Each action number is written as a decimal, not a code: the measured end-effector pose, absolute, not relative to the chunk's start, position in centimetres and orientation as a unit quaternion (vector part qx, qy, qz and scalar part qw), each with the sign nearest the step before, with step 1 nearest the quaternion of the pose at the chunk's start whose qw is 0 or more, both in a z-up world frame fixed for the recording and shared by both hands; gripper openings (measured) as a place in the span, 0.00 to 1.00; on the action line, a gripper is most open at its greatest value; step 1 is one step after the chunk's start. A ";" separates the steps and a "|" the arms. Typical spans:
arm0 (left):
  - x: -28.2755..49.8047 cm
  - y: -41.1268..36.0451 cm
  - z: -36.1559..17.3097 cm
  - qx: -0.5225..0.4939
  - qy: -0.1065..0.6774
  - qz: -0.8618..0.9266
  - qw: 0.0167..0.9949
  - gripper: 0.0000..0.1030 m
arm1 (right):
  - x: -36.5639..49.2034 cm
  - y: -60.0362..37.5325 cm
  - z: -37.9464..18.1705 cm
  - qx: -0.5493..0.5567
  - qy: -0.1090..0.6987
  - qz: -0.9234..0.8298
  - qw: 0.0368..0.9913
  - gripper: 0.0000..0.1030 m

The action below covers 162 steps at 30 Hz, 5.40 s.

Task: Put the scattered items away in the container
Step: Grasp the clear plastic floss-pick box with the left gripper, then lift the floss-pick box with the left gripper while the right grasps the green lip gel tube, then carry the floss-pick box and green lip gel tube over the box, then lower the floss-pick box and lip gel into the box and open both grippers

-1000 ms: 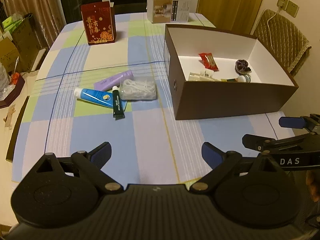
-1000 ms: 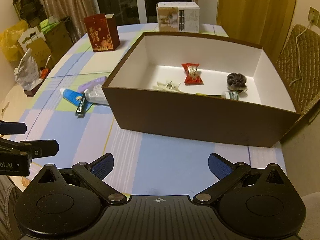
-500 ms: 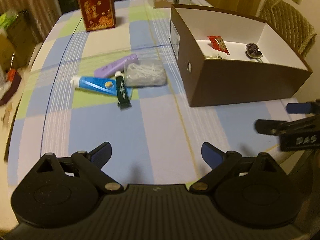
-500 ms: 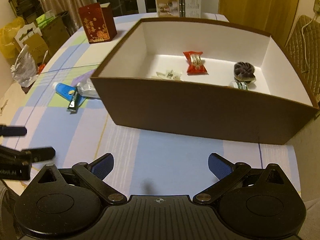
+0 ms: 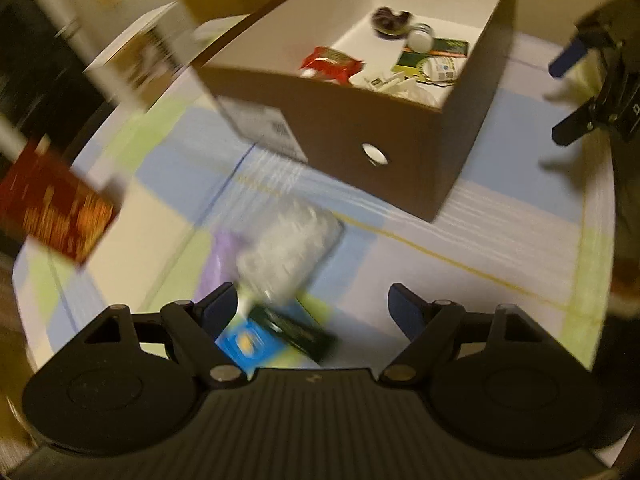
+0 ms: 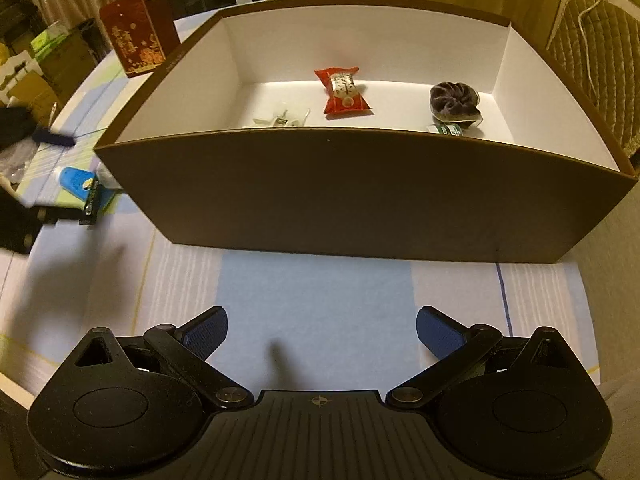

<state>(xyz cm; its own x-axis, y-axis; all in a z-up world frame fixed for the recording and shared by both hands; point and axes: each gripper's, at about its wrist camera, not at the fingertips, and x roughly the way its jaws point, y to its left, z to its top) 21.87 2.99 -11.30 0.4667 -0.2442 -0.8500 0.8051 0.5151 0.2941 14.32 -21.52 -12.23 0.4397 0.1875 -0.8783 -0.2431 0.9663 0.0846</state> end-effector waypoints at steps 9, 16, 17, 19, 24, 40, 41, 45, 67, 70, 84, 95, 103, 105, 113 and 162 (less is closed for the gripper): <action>26.6 0.2 -15.1 0.445 0.400 -0.416 0.685 0.76 | 15.2 -21.4 -13.2 -0.031 0.528 0.117 0.840 1.00; 28.7 0.1 -16.6 0.452 0.419 -0.432 0.659 0.58 | 15.2 -21.1 -13.7 -0.032 0.534 0.110 0.838 1.00; 28.7 0.0 -16.5 0.453 0.416 -0.432 0.659 0.56 | 15.2 -21.0 -13.8 -0.032 0.535 0.111 0.837 1.00; 28.0 -0.1 -16.4 0.458 0.402 -0.435 0.663 0.55 | 15.1 -20.8 -13.7 -0.036 0.534 0.115 0.837 1.00; 26.1 1.2 -14.4 0.418 0.384 -0.419 0.708 0.55 | 14.5 -19.7 -13.5 -0.048 0.529 0.140 0.836 1.00; 17.4 12.1 -7.0 0.279 0.403 -0.306 0.816 0.55 | 11.7 -11.1 -12.1 -0.066 0.486 0.309 0.815 1.00; 17.2 12.8 -7.0 0.273 0.405 -0.300 0.819 0.55 | 11.5 -10.0 -12.1 -0.072 0.478 0.320 0.815 0.93; 16.0 15.0 -7.2 0.262 0.417 -0.274 0.826 0.55 | 11.8 -6.2 -12.4 -0.072 0.467 0.339 0.814 0.74; 16.1 20.1 -9.2 0.195 0.442 -0.196 0.854 0.55 | 19.4 2.4 -15.4 -0.029 0.433 0.223 0.873 0.37; 16.3 20.2 -9.3 0.191 0.443 -0.194 0.854 0.55 | 19.7 3.0 -16.3 -0.042 0.437 0.230 0.868 0.37; 16.7 18.1 -8.5 0.186 0.437 -0.198 0.858 0.55 | 17.1 -0.2 -13.2 -0.039 0.408 0.294 0.863 0.19; 17.3 13.7 -5.5 0.199 0.407 -0.226 0.862 0.55 | 17.2 -5.4 -7.4 0.027 0.367 0.309 0.877 0.19; 18.7 9.0 -2.8 0.207 0.376 -0.253 0.867 0.55 | 17.7 -10.3 -5.2 0.080 0.350 0.294 0.886 0.19; 19.3 7.6 -2.1 0.204 0.365 -0.262 0.870 0.55 | 18.0 -11.7 -4.7 0.090 0.344 0.284 0.890 0.19; 21.9 0.8 0.2 0.191 0.322 -0.310 0.874 0.55 | 19.7 -18.2 -3.2 0.119 0.318 0.224 0.914 0.19; 33.3 -12.5 -7.3 0.193 0.417 -0.283 0.842 0.55 | 28.9 -30.0 -10.9 -0.079 0.448 0.056 0.889 0.20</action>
